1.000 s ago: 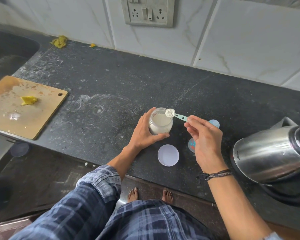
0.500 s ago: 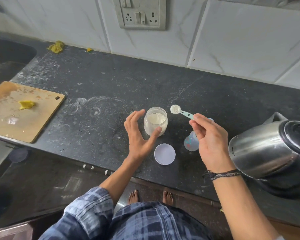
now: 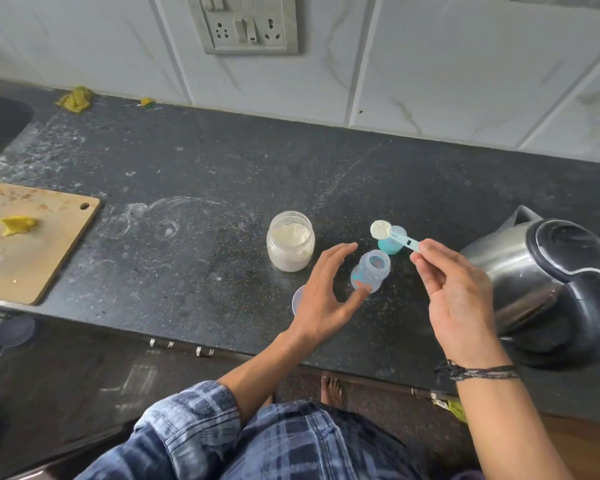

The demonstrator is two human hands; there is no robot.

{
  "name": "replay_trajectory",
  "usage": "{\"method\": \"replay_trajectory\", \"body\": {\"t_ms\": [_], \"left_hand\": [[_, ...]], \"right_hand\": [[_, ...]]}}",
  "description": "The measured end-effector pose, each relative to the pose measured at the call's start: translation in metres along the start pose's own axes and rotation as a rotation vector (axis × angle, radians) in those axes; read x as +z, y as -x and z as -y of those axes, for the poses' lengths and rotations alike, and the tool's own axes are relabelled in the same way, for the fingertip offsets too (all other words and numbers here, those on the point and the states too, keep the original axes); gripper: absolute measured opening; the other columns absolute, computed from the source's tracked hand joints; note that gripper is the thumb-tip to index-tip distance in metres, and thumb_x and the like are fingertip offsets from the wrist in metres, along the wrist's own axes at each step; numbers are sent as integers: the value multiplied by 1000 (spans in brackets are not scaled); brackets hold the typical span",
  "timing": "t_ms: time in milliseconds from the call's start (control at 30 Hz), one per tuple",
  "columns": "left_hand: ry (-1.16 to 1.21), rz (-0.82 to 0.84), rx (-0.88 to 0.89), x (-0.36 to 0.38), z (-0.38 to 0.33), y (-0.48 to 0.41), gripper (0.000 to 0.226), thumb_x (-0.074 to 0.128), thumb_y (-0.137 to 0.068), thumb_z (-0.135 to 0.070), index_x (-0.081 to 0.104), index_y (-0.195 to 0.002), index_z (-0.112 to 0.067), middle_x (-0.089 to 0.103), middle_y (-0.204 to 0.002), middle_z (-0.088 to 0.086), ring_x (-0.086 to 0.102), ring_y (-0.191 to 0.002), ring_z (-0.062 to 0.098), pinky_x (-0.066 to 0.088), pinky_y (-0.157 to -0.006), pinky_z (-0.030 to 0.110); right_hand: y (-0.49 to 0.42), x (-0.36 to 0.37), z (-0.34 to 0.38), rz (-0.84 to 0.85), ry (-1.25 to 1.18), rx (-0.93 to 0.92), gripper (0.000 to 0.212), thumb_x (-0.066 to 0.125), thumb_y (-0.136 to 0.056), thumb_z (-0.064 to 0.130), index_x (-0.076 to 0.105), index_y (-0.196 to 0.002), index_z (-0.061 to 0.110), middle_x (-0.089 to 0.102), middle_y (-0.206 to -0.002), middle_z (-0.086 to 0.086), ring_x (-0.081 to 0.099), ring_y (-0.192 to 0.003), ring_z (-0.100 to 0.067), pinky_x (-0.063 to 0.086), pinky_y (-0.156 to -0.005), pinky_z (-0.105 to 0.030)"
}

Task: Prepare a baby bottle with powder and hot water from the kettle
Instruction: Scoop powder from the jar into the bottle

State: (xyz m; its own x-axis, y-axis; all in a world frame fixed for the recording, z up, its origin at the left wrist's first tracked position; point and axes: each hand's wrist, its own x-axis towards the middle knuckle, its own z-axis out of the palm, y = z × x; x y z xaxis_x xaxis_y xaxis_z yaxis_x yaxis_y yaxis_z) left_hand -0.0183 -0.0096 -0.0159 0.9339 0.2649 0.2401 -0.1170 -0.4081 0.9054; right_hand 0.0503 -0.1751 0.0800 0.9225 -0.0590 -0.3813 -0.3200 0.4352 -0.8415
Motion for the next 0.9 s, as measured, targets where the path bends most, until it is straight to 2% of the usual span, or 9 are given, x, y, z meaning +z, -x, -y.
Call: {"method": "replay_trajectory", "body": {"t_ms": [67, 133, 167, 300, 367, 567, 900], "left_hand": [[-30, 66, -91, 7, -3, -3, 76, 75, -89, -42, 37, -154, -28, 39, -153, -15, 37, -141, 0, 30, -114, 14], [-70, 121, -163, 12, -2, -8, 88, 80, -85, -42, 32, -157, -25, 36, -156, -10, 35, -140, -1, 21, -109, 2], [-85, 142, -190, 14, -1, -11, 92, 82, -83, -42, 32, -157, -23, 36, -157, -8, 35, -141, 1, 19, -108, 0], [-129, 213, -249, 17, 4, -23, 95, 86, -79, -39, 35, -156, -20, 40, -157, -5, 40, -141, 10, 30, -115, 23], [-143, 228, -243, 19, 5, -28, 90, 87, -77, -36, 41, -153, -20, 45, -154, -4, 44, -137, 11, 35, -115, 28], [-137, 183, -232, 22, 5, -32, 61, 83, -81, -32, 56, -136, -26, 60, -136, -10, 54, -116, 4, 47, -104, 31], [-46, 154, -301, 18, 3, -33, 62, 81, -79, -39, 56, -136, -33, 61, -132, -15, 57, -115, 2, 48, -105, 32]], "right_hand": [[0, -7, -2, -6, 19, -24, 8, 76, -87, -5, 77, -92, 2, 80, -88, -6, 77, -85, -17, 60, -81, -20], [-1, -13, -4, -6, 51, -51, 10, 75, -88, -6, 77, -93, 1, 80, -87, -7, 77, -84, -17, 60, -81, -20], [-2, -16, -6, -6, 68, -67, 11, 74, -88, -7, 77, -94, 2, 80, -87, -7, 77, -83, -18, 60, -81, -20], [-5, -26, -11, 11, 114, -132, 12, 73, -90, -8, 77, -97, 0, 80, -87, -7, 78, -85, -18, 61, -82, -22], [-7, -28, -13, 14, 132, -149, 12, 73, -90, -9, 77, -97, 1, 80, -87, -7, 78, -85, -19, 61, -82, -23], [-8, -33, -16, 20, 177, -183, 14, 76, -87, -9, 78, -95, 3, 80, -86, -6, 77, -85, -18, 61, -81, -22], [-13, -32, -18, 50, 291, -288, 15, 80, -87, -3, 80, -99, 7, 80, -84, -6, 76, -80, -16, 60, -79, -21]]}}
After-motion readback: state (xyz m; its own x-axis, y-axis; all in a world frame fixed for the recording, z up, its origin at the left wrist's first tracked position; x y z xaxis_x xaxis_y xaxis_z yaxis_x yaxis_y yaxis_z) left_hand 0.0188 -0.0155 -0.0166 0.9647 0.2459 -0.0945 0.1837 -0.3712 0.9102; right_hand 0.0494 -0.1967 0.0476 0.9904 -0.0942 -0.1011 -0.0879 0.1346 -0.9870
